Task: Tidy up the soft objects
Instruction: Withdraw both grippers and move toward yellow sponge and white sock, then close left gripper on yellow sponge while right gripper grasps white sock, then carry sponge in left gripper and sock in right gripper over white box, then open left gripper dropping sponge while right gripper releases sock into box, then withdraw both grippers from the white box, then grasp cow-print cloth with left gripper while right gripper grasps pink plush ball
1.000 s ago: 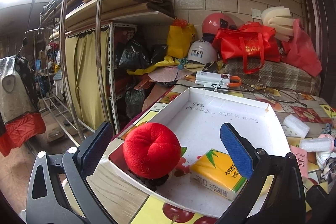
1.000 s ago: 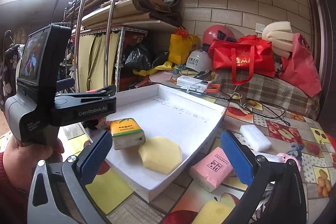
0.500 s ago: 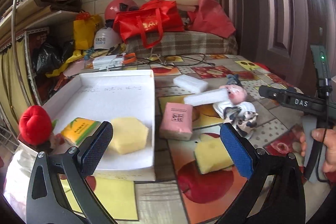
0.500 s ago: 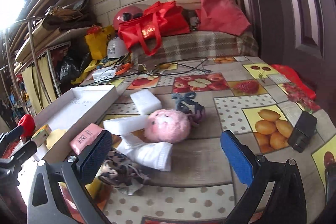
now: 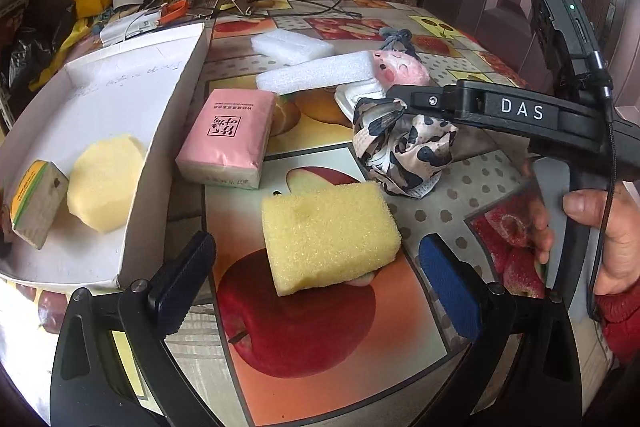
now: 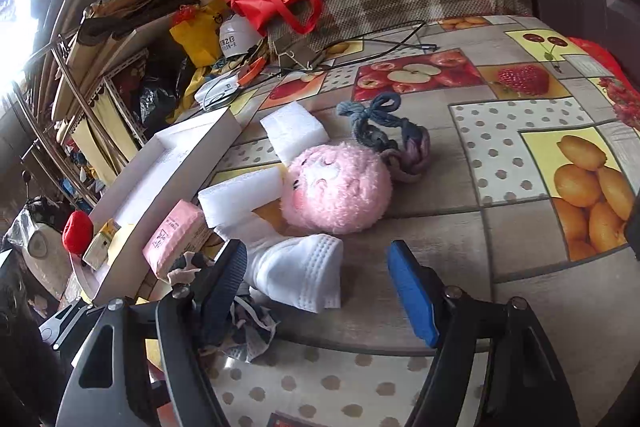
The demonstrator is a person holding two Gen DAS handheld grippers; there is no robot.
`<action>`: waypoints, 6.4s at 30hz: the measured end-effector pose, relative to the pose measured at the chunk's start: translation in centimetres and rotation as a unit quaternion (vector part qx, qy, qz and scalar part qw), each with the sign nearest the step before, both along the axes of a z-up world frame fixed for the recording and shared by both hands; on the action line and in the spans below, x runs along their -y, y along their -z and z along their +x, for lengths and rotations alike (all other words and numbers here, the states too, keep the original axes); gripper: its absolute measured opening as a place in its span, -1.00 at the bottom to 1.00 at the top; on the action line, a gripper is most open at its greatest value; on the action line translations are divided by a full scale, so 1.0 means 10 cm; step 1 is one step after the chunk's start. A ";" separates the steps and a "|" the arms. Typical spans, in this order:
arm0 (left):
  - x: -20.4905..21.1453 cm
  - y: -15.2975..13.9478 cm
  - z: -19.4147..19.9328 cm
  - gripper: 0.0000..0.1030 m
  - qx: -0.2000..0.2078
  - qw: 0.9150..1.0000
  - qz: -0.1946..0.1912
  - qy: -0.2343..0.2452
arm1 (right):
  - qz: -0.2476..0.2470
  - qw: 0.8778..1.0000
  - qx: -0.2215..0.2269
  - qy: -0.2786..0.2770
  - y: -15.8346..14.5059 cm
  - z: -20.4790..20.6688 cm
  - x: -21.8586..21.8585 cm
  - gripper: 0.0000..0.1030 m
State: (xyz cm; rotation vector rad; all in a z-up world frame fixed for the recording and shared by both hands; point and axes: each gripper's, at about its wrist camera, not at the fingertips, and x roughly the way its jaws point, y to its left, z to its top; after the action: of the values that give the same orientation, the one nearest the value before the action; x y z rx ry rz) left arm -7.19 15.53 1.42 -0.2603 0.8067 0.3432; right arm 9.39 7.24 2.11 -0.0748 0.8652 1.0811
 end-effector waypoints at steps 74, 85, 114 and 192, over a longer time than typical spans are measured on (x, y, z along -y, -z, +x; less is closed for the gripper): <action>-1.59 -0.41 -1.23 0.13 0.184 0.918 0.166 -0.309 | 0.109 0.965 0.202 -0.129 -0.37 -1.62 -1.07 -0.10; -1.76 -0.35 -1.08 0.14 0.139 0.932 0.134 -0.306 | 0.054 0.976 0.177 -0.117 -0.30 -1.48 -1.56 -0.10; -1.79 -0.35 -1.17 0.85 0.135 0.914 0.143 -0.354 | 0.064 0.978 0.181 -0.087 -0.34 -1.43 -1.50 1.00; 0.21 -0.22 -0.09 1.00 0.061 0.994 0.085 0.039 | 0.038 0.993 0.051 0.097 -0.17 0.32 0.75 1.00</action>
State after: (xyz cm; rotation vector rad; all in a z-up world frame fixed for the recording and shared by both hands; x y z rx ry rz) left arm -8.05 13.40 3.61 -0.0884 0.6600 0.3171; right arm 12.56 -0.26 3.79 0.0178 0.7229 0.9182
